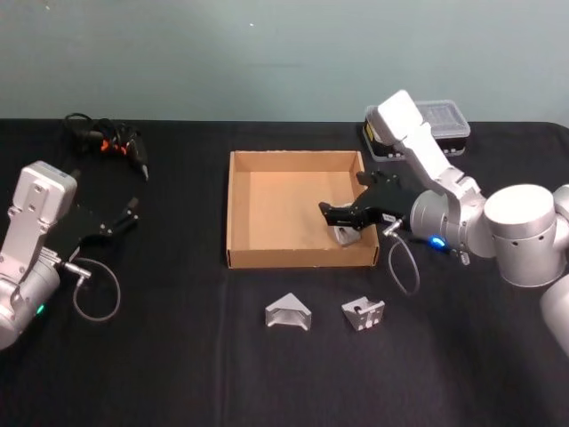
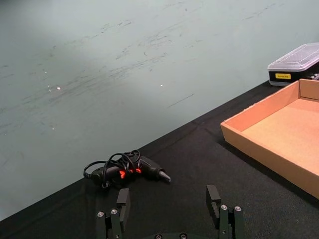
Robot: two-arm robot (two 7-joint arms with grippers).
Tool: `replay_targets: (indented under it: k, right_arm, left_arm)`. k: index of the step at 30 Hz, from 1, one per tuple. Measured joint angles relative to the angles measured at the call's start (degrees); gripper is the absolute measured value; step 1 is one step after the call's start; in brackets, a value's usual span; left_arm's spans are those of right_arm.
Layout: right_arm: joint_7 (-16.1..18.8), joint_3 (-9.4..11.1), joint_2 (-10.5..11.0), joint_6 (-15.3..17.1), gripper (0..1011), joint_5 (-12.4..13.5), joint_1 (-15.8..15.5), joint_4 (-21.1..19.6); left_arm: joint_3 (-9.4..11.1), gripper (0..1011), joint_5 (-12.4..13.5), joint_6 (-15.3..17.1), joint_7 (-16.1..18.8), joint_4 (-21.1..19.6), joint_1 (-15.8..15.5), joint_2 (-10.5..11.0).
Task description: Use one hand to pick up the angle iron from the table and place it into the box.
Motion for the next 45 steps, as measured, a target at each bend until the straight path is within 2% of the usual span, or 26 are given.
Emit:
replay_targets:
  k: [1, 4, 8, 17, 21, 23, 34, 40, 45]
  right_arm:
    - [0.00, 0.00, 0.00, 0.00, 917, 0.00, 0.00, 0.00]
    - [-0.19, 0.70, 0.36, -0.11, 1003, 0.35, -0.53, -1.14]
    - [-0.35, 1.36, 0.76, -0.11, 1003, 0.73, -1.07, -2.44]
    - [-0.65, 4.03, 3.42, 0.42, 1003, 2.71, -4.66, -9.98]
    - [-0.92, 5.42, 5.11, 1.14, 1003, 3.80, -7.11, -14.58]
    - [-1.37, 6.77, 6.52, 1.88, 1003, 4.75, -9.50, -18.60]
    - [-1.56, 10.27, 11.44, 5.01, 1003, 8.61, -17.43, -30.70]
    - [-1.53, 11.70, 13.50, 9.85, 1003, 11.66, -21.60, -35.24]
    - [-1.52, 12.08, 14.72, 11.70, 1003, 13.36, -24.49, -37.24]
  left_arm:
    - [0.00, 1000, 0.00, 0.00, 0.00, 0.00, 0.00, 0.00]
    - [0.00, 1000, 0.00, 0.00, 0.00, 0.00, 0.00, 0.00]
    - [0.00, 1000, 0.00, 0.00, 0.00, 0.00, 0.00, 0.00]
    - [0.00, 1000, 0.00, 0.00, 0.00, 0.00, 0.00, 0.00]
    - [0.00, 1000, 0.00, 0.00, 0.00, 0.00, 0.00, 0.00]
    - [0.00, 1000, 0.00, 0.00, 0.00, 0.00, 0.00, 0.00]
    - [0.00, 1000, 0.00, 0.00, 0.00, 0.00, 0.00, 0.00]
    - [0.00, 1000, 0.00, 0.00, 0.00, 0.00, 0.00, 0.00]
    - [0.00, 1000, 0.00, 0.00, 0.00, 0.00, 0.00, 0.00]
